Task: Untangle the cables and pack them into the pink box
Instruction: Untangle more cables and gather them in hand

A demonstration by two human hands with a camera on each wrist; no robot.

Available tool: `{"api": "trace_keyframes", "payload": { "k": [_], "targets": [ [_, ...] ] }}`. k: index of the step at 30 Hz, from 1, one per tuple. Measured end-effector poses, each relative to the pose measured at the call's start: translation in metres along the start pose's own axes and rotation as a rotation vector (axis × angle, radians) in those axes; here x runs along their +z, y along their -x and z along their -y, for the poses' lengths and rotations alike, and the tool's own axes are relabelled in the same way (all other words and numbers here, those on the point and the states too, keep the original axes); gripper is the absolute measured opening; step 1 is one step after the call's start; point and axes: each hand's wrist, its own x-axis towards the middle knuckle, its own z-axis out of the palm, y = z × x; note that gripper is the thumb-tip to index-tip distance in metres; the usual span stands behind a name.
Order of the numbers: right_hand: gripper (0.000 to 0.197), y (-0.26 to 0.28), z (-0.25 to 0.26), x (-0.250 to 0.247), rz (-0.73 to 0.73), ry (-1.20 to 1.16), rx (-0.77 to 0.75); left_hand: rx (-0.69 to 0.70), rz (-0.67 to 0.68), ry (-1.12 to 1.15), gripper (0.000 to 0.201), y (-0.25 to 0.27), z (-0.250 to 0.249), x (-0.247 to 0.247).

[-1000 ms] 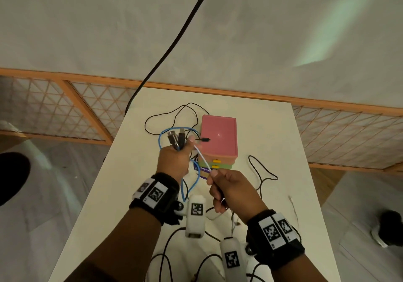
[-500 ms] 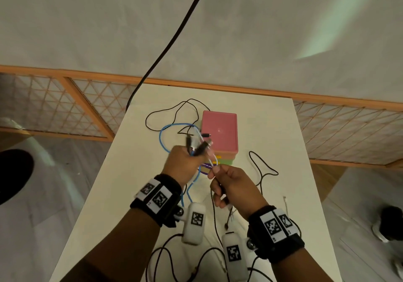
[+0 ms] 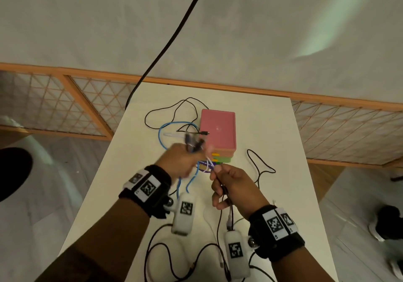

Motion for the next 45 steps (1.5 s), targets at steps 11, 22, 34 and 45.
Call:
{"api": "trace_keyframes", "payload": {
  "k": [11, 22, 34, 45],
  "targets": [
    [0.035, -0.001, -0.006, 0.007, -0.001, 0.039, -0.055, 0.056, -0.004, -0.060, 0.039, 0.014, -0.002, 0.014],
    [0.020, -0.020, -0.012, 0.003, -0.253, 0.182, -0.228, 0.132, -0.337, -0.062, 0.059, -0.007, 0.005, -0.009],
    [0.013, -0.107, 0.024, -0.007, -0.522, 0.240, -0.089, -0.064, -0.247, 0.063, 0.051, -0.001, -0.002, -0.022],
    [0.032, -0.106, 0.064, 0.014, -0.154, 0.080, -0.230, -0.040, -0.067, 0.098, 0.042, 0.005, 0.001, -0.017]
  ]
}}
